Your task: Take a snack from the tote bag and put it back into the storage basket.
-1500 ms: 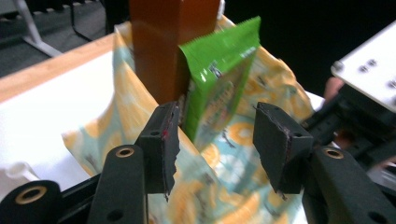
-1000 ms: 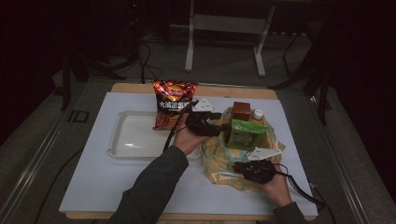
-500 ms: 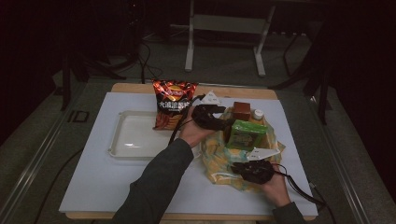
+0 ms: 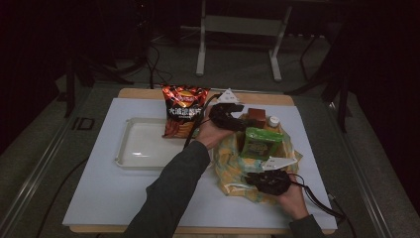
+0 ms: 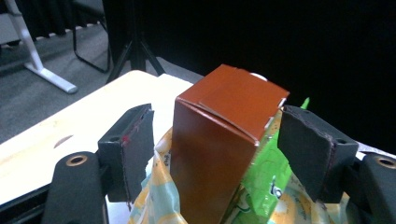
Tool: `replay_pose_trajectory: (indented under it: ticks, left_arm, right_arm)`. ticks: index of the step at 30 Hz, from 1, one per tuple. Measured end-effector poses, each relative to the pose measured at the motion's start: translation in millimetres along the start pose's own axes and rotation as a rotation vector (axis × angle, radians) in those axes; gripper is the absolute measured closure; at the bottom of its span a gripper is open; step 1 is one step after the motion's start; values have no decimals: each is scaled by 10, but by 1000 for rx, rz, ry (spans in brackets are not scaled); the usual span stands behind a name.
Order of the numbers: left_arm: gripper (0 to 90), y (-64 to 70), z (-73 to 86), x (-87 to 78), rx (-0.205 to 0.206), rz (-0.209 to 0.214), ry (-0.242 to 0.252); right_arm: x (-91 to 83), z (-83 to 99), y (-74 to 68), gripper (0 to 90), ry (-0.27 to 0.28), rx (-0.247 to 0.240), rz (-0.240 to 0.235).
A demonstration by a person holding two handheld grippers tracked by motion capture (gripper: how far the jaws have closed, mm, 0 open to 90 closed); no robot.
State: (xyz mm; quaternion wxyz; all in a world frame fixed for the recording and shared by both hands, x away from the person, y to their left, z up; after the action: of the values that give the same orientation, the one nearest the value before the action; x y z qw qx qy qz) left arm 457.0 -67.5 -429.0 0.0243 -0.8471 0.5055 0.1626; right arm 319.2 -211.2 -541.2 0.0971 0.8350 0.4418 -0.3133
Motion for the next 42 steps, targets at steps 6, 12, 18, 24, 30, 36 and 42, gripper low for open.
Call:
replay_pose_trajectory:
  ticks: [6, 12, 18, 24, 30, 36, 42]
  left_arm:
    - [261, -4, -39, 147, 3, 15, -23]
    - [243, -28, -82, 234, -7, 2, -24]
    - [229, -53, -64, 276, -4, -8, -44]
    - [242, 58, 10, 391, 48, -14, -98]
    - [324, 89, 11, 384, 59, -19, -100]
    - [385, 67, 32, 325, 58, -16, -94]
    - [415, 73, 44, 289, 58, -11, -93]
  right_arm:
    - [9, 8, -6, 746, -5, 0, -8]
    - [-6, 5, 0, 744, -2, 2, -11]
    - [-6, 7, 3, 740, -5, 5, -14]
    - [1, 12, 1, 737, -8, 5, -16]
    - [-7, 9, 4, 732, -7, 4, -14]
    - [2, 9, 18, 729, -8, 5, -9]
    - [-102, -20, 95, 733, 26, 14, 28]
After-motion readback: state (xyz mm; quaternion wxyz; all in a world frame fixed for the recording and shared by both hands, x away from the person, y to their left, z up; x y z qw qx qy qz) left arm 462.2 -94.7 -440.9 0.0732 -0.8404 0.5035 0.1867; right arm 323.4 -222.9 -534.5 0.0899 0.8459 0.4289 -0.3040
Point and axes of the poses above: each handheld gripper's, and its own axes: x roughly forward along the jaws, z roughly out of its underside, y roughly to its right, the point moved 5 cm from there along x, roughly forward along the jaws, and after that the axes turned 5 degrees about y, right-handed, at the moved point
